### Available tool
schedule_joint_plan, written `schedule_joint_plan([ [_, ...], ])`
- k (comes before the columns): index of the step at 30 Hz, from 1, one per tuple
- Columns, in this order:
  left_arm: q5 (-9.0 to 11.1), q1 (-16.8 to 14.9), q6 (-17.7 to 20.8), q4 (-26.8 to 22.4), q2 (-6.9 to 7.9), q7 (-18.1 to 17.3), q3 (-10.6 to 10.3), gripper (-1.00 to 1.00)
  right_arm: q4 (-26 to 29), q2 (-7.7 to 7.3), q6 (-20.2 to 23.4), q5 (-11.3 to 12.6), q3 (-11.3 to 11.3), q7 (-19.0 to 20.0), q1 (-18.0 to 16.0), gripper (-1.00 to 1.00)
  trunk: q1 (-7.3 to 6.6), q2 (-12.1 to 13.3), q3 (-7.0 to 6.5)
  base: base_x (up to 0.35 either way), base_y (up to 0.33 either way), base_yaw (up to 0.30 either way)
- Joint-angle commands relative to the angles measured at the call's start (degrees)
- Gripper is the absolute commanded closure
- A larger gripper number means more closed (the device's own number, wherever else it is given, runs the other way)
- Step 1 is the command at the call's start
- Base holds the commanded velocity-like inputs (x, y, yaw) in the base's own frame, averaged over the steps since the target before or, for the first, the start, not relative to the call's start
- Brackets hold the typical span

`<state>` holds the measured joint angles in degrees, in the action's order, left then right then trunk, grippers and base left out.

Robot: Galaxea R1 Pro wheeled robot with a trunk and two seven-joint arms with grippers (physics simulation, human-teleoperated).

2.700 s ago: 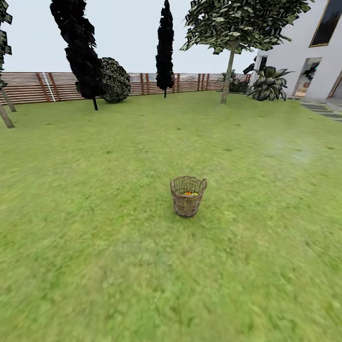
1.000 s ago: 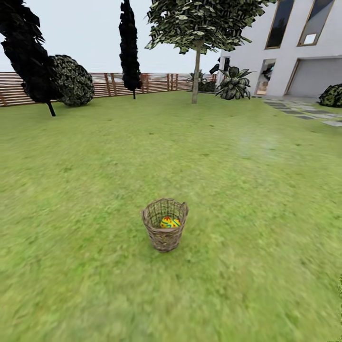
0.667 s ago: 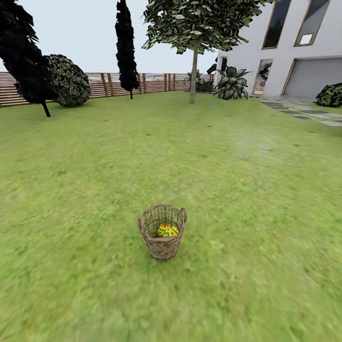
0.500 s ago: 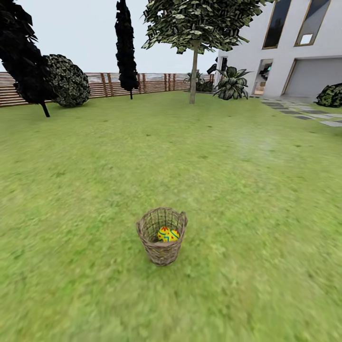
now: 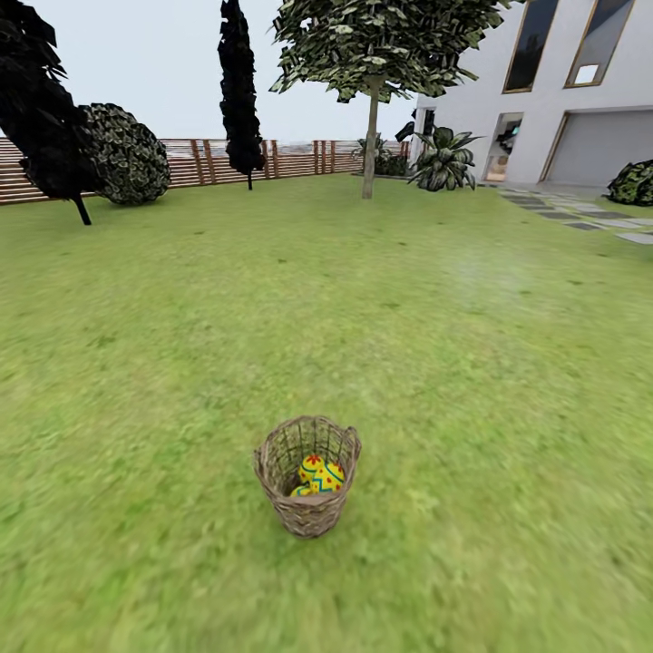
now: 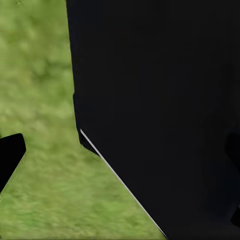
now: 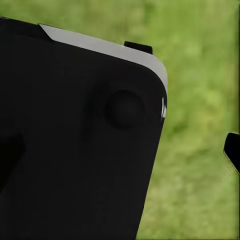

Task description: Take the three Easter eggs out of the wicker basket on the lawn in the garden, then place them on the lawn next to a single tree (choose any tree) so that all three eggs are next to the same tree and none are left in the basket.

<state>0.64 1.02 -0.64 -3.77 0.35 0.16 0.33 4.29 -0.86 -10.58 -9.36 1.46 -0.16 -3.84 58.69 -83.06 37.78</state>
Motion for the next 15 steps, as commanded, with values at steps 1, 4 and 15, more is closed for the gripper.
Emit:
schedule_joint_plan([
  [1,0.07,0.03,-0.07,-0.09,0.00,0.02,0.02,-1.00,-0.05,-0.02,-0.15,-0.25,0.12,-0.02,-0.03,-1.00,0.03,-0.01,0.04,0.315,0.000,0.000],
  [4,0.07,0.03,-0.07,-0.09,0.00,0.02,0.02,-1.00,-0.07,-0.02,-0.15,-0.27,0.12,-0.02,-0.03,-1.00,0.03,-0.01,0.04,0.315,0.000,0.000],
  [15,0.07,0.03,-0.07,-0.09,0.00,0.06,0.02,-1.00,0.08,0.03,-0.31,-0.20,0.03,-0.08,-0.03,-1.00,0.03,-0.01,0.04,0.276,0.000,0.000],
])
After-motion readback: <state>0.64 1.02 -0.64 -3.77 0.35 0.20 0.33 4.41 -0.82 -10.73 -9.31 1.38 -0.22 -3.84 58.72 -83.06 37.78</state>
